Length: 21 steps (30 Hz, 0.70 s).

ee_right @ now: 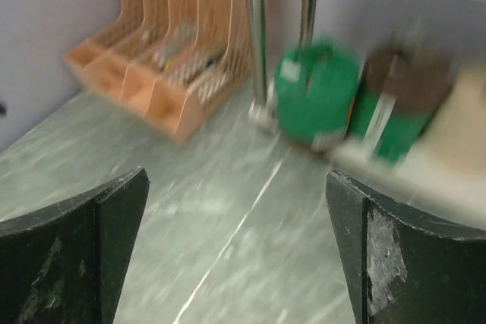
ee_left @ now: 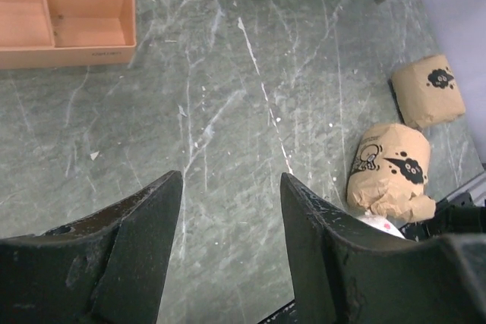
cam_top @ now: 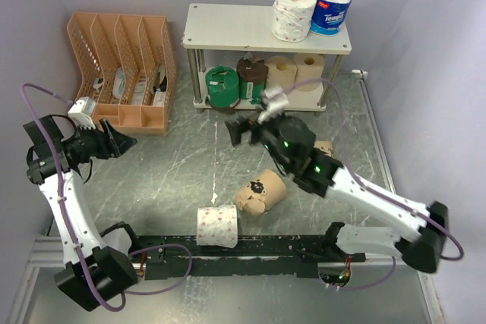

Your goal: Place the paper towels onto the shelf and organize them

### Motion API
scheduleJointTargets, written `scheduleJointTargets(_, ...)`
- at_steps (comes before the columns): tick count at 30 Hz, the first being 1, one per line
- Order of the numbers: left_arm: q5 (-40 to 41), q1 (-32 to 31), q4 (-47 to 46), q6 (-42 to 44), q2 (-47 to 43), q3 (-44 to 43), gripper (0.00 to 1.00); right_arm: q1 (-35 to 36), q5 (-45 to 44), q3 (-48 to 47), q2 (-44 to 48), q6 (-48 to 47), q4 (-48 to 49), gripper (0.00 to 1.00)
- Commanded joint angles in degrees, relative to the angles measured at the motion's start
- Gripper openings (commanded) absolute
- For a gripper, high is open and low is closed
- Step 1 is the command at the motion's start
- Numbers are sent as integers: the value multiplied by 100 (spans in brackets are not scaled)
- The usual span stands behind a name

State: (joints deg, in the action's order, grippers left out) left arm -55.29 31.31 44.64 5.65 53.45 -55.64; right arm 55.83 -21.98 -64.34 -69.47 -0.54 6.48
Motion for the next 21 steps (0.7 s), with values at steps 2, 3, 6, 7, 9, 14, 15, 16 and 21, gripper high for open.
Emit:
scheduleJointTargets(2,-823,84,1041,1154,262,-417,66,215,295,2248,1364,3837,-667,100)
scheduleJointTargets(3,-966,-24,1185,1311,413,-481,65,327,216,2472,1550,4037,-799,100)
scheduleJointTargets(6,-453,-1153,1149,1304,1022,-913,65,606,-185,2889,2092,4455,-1135,100)
scheduleJointTargets(7,7,-1781,1281,1492,1266,-1180,65,679,-348,2943,2220,4514,-1196,100)
scheduleJointTargets(9,829,-3144,1897,2146,1832,-1704,64,727,-630,2916,2381,4421,-1269,100)
scheduleJointTargets(14,817,-4418,3629,4228,2488,-1999,71,737,-1908,1922,2384,3878,-2025,100)
scheduleJointTargets(15,1035,-4678,3607,4414,2381,-1891,73,736,-2183,1704,2417,3798,-2185,100)
scheduleJointTargets(16,1304,-5006,3567,4488,2263,-1784,74,736,-2388,1541,2502,3646,-2209,100)
scheduleJointTargets(21,1700,-6334,3604,4408,2306,-1260,75,736,-2864,1312,3108,3033,-1874,100)
